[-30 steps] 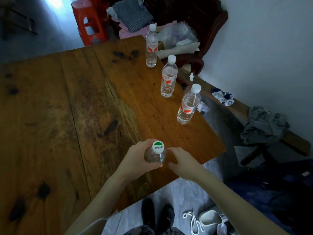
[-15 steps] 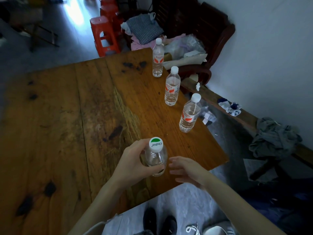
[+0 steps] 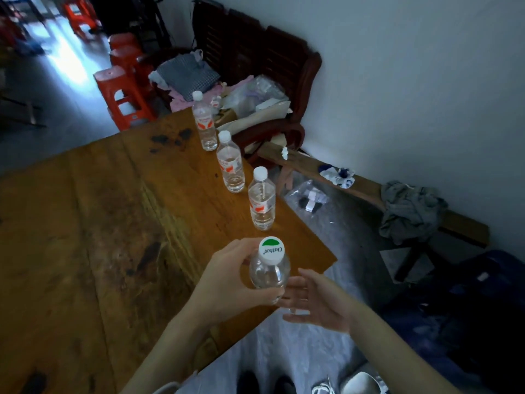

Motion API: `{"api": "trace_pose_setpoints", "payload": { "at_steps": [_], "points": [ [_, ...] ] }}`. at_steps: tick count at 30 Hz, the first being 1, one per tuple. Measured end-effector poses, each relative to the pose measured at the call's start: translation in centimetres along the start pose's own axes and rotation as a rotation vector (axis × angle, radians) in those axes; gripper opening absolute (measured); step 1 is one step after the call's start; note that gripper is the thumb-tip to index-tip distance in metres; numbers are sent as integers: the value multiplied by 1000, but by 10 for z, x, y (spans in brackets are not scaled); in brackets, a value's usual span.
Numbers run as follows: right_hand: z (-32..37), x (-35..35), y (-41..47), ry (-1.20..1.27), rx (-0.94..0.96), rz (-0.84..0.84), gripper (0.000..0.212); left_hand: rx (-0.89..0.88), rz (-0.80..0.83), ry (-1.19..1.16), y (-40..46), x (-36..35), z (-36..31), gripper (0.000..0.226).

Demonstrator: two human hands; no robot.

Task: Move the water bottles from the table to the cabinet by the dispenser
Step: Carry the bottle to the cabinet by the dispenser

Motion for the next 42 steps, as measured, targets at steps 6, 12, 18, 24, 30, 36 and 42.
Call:
{"api": "trace_pose_setpoints", "payload": {
  "at_steps": [6, 12, 18, 24, 30, 36, 42],
  "points": [
    [-7, 37, -54, 172, 180, -107, 49, -242, 124, 26, 30, -35, -50, 67],
    [-36, 51, -111, 454, 382, -227, 35, -497, 276, -11, 52, -52, -98, 63],
    [-93, 43, -161, 742, 622, -404, 33, -799, 490, -113, 54, -66, -151, 62],
    [-161, 22, -207, 914, 772, -637, 30, -985, 722, -183, 14, -90, -197, 69],
    [-255, -8, -245, 1219, 896, -789, 42, -1098, 1006, -250, -54, -118, -245, 60],
    [-375, -74, -279, 1470, 1127, -892, 53, -1273, 1292, -308, -170, -127, -286, 55],
    [-505, -159, -280, 1729, 1282, -985, 54, -1489, 1541, -340, -320, -116, -289, 59]
  ]
}}
Point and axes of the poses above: each hand's wrist, its own y-axis towards the middle knuckle, its own x-axis out of the back of the hand, z = x × y, the point moved 1 cm from there along y, towards the middle knuckle, and after that the axes turned 8 degrees about y, right-handed, at the moved point
